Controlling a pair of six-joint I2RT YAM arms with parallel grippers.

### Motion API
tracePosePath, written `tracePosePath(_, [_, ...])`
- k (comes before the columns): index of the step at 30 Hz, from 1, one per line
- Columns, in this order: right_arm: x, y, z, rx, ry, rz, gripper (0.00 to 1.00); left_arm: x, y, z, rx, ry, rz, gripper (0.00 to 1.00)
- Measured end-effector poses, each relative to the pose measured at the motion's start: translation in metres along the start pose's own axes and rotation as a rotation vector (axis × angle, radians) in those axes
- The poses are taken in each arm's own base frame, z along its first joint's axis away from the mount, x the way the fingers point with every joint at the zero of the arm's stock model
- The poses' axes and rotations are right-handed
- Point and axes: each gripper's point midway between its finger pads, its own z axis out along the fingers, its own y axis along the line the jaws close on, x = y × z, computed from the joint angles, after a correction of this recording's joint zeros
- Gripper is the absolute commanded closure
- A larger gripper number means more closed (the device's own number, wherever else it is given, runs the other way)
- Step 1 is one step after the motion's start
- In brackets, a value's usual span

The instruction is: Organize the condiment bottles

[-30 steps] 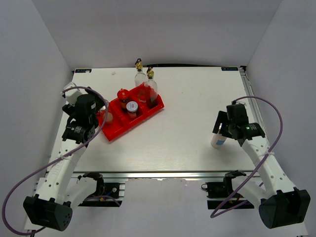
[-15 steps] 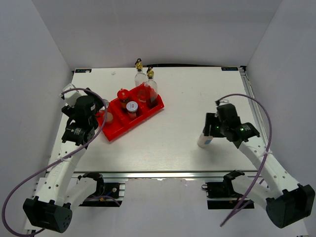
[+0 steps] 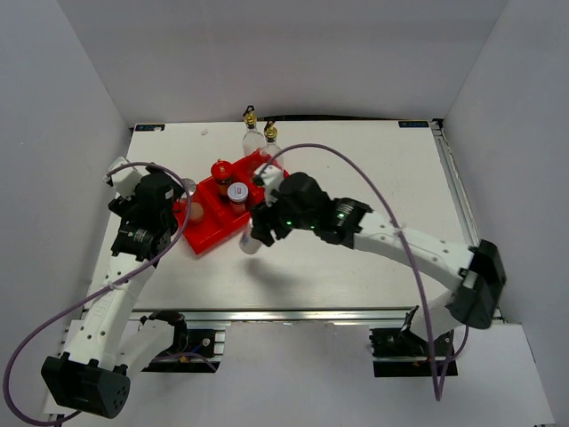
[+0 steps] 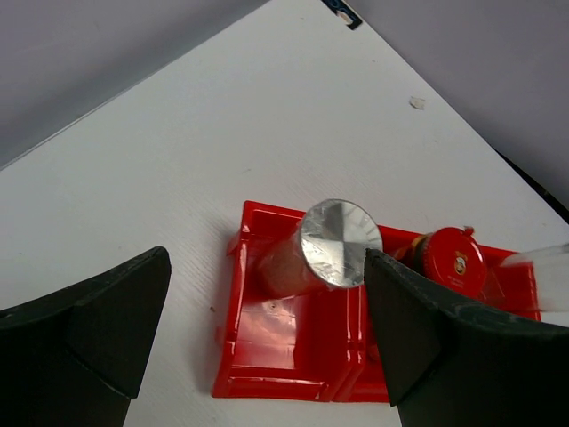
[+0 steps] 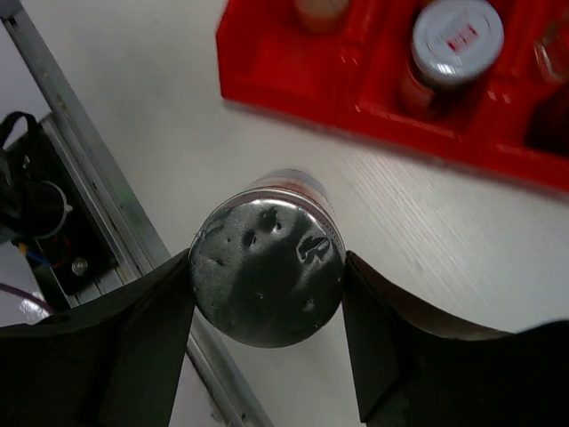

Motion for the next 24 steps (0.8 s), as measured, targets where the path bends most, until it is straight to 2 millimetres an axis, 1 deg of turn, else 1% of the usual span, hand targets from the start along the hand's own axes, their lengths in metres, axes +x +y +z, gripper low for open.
tracePosePath(4, [-0.032, 0.030, 0.049, -0.066, -0.022, -0.073, 0.94, 0.002, 0.009, 0.006, -0.072, -0.010, 0.002, 0.02])
tracePosePath(6, [-0.048, 0.039, 0.074, -0.070, -0.041, -0.096, 0.95, 0.005, 0.012, 0.012, -0.108, -0.008, 0.010, 0.02])
tracePosePath(8, [-0.060, 0.042, 0.096, -0.066, -0.058, -0.107, 0.95, 0.011, 0.013, 0.021, -0.140, 0.006, 0.023, 0.02])
tracePosePath(10, [-0.065, 0.039, 0.113, -0.050, -0.064, -0.114, 0.96, 0.017, 0.018, 0.029, -0.169, 0.020, 0.034, 0.02])
tracePosePath(12, [-0.068, 0.035, 0.127, -0.028, -0.069, -0.119, 0.97, 0.017, 0.024, 0.034, -0.195, 0.023, 0.029, 0.02])
tracePosePath(15, [-0.071, 0.031, 0.144, -0.006, -0.080, -0.120, 0.97, 0.008, 0.033, 0.039, -0.222, 0.001, -0.011, 0.02])
tracePosePath(19, [-0.074, 0.025, 0.167, 0.025, -0.101, -0.118, 0.97, -0.009, 0.044, 0.038, -0.240, -0.040, -0.067, 0.02])
tracePosePath(24, [-0.071, 0.016, 0.194, 0.071, -0.098, -0.117, 0.92, -0.016, 0.046, 0.035, -0.232, -0.054, -0.088, 0.02])
